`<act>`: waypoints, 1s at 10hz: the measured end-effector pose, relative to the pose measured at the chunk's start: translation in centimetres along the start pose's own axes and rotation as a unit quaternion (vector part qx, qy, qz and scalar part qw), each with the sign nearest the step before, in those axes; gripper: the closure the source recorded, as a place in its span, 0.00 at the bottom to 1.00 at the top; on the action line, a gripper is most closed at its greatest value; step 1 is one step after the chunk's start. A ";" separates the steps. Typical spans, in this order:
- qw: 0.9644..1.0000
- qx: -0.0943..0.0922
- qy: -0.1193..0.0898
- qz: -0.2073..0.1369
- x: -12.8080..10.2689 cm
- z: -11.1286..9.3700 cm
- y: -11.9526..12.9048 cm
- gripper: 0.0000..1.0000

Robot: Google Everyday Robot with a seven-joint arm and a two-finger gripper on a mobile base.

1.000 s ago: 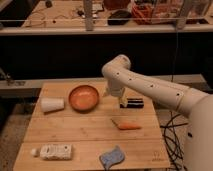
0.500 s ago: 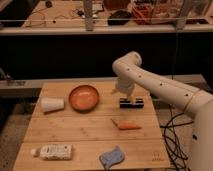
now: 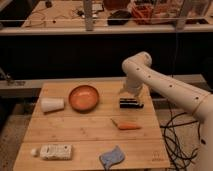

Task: Move the arm in a circular motion

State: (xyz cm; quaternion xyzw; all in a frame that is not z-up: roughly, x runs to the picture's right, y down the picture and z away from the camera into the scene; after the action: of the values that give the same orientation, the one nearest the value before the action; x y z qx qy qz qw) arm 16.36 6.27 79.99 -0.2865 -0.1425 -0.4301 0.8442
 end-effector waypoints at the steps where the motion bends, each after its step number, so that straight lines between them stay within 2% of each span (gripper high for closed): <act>1: 1.000 0.001 0.000 0.003 -0.1 0.0 0.1 0.20; 4: 1.000 0.001 -0.003 0.008 -0.6 0.5 1.1 0.20; 5: 1.000 0.001 -0.005 0.010 -1.4 0.6 2.1 0.23; 7: 1.000 0.002 -0.007 0.008 -2.1 0.8 2.2 0.39; 8: 1.000 0.003 -0.008 0.009 -2.4 0.8 2.2 0.41; 10: 1.000 0.003 -0.006 0.009 -2.7 0.8 2.8 0.33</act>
State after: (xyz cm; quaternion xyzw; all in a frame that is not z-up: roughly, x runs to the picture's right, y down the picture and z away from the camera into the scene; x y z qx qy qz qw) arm 17.01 9.85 78.31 -0.2878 -0.1459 -0.4202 0.8481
